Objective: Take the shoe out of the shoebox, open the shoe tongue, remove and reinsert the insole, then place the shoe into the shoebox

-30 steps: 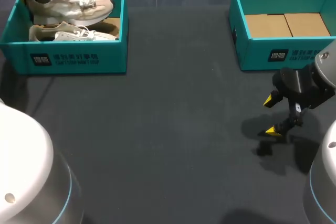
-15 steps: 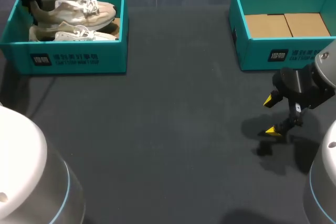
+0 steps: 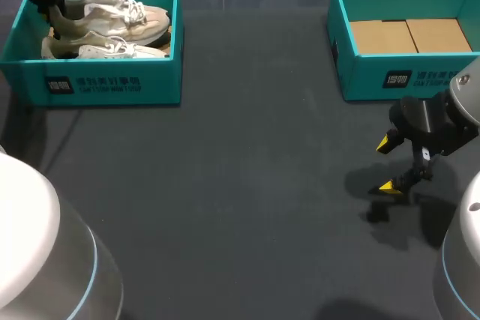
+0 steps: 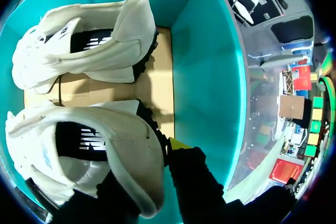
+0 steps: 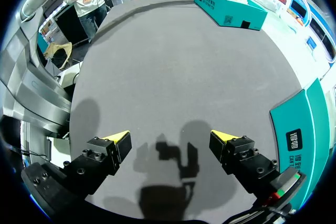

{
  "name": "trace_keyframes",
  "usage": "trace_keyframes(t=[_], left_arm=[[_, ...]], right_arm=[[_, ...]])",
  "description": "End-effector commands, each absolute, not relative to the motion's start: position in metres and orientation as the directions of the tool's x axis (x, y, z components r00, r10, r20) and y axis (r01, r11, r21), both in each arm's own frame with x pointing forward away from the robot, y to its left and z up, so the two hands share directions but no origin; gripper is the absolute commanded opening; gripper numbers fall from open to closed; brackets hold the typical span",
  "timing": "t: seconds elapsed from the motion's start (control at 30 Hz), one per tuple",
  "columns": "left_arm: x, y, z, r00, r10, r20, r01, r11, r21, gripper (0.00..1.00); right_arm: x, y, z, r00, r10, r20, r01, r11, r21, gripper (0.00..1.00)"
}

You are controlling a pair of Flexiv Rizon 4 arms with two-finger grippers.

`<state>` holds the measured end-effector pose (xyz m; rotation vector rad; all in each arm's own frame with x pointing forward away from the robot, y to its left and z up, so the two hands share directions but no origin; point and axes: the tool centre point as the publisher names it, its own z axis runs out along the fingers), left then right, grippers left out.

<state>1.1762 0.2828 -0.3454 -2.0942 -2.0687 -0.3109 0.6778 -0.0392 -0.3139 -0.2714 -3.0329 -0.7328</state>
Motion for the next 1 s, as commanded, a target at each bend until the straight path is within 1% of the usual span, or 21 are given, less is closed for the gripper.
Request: trace_keyframes(t=[0.03, 0.47, 0.53, 0.63, 0.67, 0.77, 0.87, 1.0], left_arm=[[1.19, 0.28, -0.354, 0.014, 0.958, 0.286, 1.0, -0.013, -0.005, 0.0], [1.198, 0.28, -0.368, 0.044, 0.954, 0.295, 0.999, -0.036, -0.031, 0.0], [1.198, 0.28, -0.37, 0.046, 0.954, 0.296, 0.999, -0.039, -0.032, 0.17], [1.197, 0.28, -0.371, 0.05, 0.955, 0.292, 0.999, -0.042, -0.035, 0.35], [1.197, 0.28, -0.371, 0.051, 0.955, 0.291, 0.998, -0.042, -0.036, 0.38], [1.196, 0.28, -0.372, 0.051, 0.956, 0.29, 0.998, -0.041, -0.038, 0.39], [1.196, 0.282, -0.37, 0.048, 0.958, 0.284, 0.999, -0.04, -0.035, 0.42], [1.195, 0.282, -0.36, 0.04, 0.965, 0.258, 0.999, -0.036, -0.018, 0.5]], right_arm=[[0.677, -0.039, -0.314, -0.985, 0.167, 0.048, 0.171, 0.877, 0.449, 1.0], [0.677, -0.039, -0.314, -0.985, 0.167, 0.048, 0.171, 0.877, 0.449, 1.0], [0.677, -0.039, -0.314, -0.985, 0.167, 0.048, 0.171, 0.877, 0.449, 1.0], [0.677, -0.039, -0.314, -0.985, 0.167, 0.048, 0.171, 0.877, 0.449, 1.0], [0.677, -0.039, -0.314, -0.985, 0.167, 0.048, 0.171, 0.877, 0.449, 1.0], [0.677, -0.039, -0.314, -0.985, 0.167, 0.048, 0.171, 0.877, 0.449, 1.0], [0.677, -0.039, -0.314, -0.985, 0.167, 0.048, 0.171, 0.877, 0.449, 1.0], [0.677, -0.039, -0.314, -0.985, 0.167, 0.048, 0.171, 0.877, 0.449, 1.0]])
